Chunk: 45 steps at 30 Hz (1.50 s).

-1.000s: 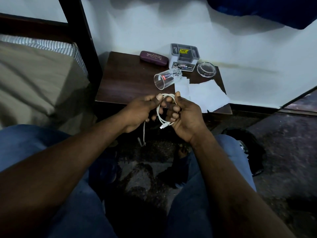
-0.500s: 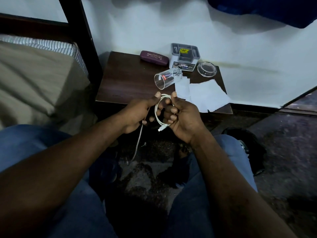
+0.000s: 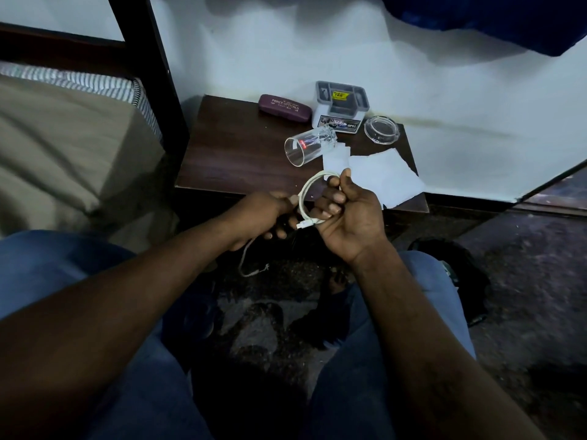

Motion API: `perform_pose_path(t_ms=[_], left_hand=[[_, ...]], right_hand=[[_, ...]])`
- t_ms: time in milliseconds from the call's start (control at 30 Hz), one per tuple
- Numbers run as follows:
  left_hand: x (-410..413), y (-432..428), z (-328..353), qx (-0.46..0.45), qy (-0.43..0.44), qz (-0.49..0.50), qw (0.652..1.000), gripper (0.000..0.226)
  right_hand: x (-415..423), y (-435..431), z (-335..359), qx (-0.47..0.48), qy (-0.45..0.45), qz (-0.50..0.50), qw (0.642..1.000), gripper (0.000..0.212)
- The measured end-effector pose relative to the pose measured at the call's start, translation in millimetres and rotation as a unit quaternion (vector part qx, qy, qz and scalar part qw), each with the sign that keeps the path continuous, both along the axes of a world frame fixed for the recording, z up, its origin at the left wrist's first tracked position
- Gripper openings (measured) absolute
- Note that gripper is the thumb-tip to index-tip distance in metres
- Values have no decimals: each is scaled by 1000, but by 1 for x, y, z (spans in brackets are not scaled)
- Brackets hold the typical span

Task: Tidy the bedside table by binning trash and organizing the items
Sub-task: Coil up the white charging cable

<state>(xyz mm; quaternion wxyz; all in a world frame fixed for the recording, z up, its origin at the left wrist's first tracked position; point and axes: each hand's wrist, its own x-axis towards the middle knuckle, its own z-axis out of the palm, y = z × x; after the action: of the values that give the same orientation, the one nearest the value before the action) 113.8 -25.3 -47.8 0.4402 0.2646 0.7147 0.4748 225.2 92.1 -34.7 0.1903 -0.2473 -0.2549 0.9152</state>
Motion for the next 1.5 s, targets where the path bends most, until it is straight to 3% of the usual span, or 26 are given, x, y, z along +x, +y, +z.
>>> perform_pose_path(t_ms=[133,233,400,533,600,800,900,967,1033,1167,1333,1500], left_hand=[[8,1,-14,-74,70,-90,991,27],[21,1,-27,-120,68,-151,979,29],[27,1,-24,-134,162,-224,952,29],[21,-2,-7,-109,374,-269,881,25],[18,-2,1,-81,439,-256,857,24],[-4,-6,13,3,518,-198,832,19],[-14,-7,19,37,535,-141,832,11],[-22,-8,20,53,524,-106,843,7],[-31,-8,19,62,468,-60,880,10],[-43,-8,17,89,352,-16,932,13],[-45,-9,12,143,337,-57,929,8],[-42,-6,1,142,175,-70,972,23]], right_hand=[[-1,2,0,-20,10,-29,999,38],[-2,4,-1,-29,-10,-64,997,38],[-4,9,-3,-22,-46,-105,993,35],[-6,6,-6,99,-105,-136,980,26],[-9,4,-9,157,-137,-134,969,21],[-17,-4,-22,296,-241,-77,921,18],[-17,-9,-29,415,-280,5,865,34],[-18,-14,-29,440,-264,51,857,39],[-17,-18,-25,440,-242,82,861,32],[-16,-28,-11,359,-205,95,905,51],[-15,-23,-9,330,-177,120,920,43],[-11,-17,-5,241,-135,137,951,40]])
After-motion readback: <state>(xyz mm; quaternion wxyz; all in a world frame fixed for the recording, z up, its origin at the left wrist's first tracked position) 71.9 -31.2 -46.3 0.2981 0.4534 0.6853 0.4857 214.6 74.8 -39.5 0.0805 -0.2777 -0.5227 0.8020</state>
